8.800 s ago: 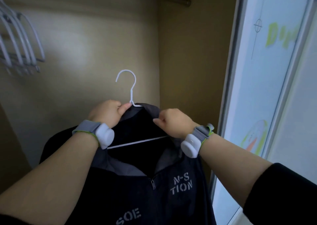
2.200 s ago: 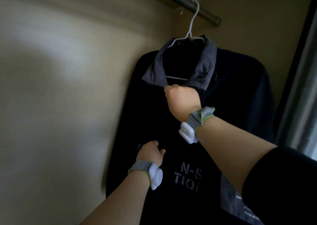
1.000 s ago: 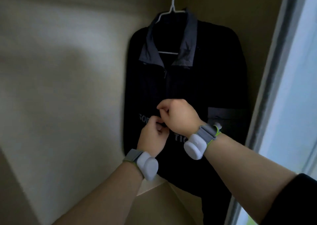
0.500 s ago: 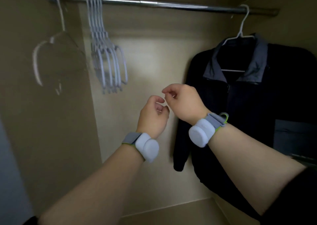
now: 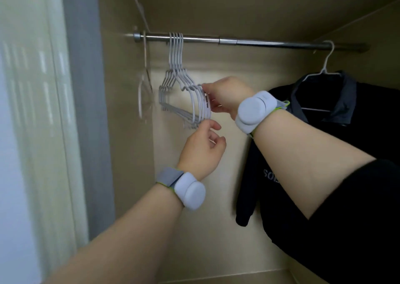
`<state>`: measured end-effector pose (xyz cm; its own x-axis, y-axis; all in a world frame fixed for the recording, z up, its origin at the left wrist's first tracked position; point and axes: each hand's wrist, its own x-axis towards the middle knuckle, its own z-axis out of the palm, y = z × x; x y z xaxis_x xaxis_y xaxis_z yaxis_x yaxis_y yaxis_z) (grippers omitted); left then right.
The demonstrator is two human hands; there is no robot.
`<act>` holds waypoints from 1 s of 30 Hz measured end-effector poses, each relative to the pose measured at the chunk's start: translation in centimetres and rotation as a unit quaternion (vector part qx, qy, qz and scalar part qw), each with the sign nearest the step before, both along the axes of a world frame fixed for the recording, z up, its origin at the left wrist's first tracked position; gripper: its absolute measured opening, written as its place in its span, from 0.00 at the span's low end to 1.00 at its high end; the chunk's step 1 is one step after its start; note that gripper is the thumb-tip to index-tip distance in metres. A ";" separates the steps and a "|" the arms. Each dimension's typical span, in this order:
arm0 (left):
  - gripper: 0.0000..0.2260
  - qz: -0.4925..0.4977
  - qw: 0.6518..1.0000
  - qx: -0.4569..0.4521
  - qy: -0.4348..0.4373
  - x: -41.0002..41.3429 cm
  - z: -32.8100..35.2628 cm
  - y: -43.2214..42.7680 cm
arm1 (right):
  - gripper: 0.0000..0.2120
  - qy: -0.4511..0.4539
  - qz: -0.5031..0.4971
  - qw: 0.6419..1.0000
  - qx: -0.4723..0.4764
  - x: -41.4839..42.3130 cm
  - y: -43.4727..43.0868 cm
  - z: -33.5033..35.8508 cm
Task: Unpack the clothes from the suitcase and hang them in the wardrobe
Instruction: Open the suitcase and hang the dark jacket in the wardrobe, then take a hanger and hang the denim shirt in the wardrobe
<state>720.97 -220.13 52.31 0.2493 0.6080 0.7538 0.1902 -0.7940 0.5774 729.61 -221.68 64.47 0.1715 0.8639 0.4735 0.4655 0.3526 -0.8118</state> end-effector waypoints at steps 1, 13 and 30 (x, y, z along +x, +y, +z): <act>0.07 0.002 1.000 -0.001 0.003 -0.4 0.1 -0.1 | 0.11 -0.002 -0.002 1.000 -0.012 -0.2 0.1 0.0; 0.05 0.069 0.997 -0.032 -0.030 -1.4 1.4 -0.1 | 0.15 -0.124 -0.087 0.984 0.095 0.7 2.0 1.2; 0.12 0.145 0.980 -0.130 -0.043 11.0 -0.6 -3.5 | 0.16 -0.212 -0.015 0.977 0.003 13.9 -2.1 -7.0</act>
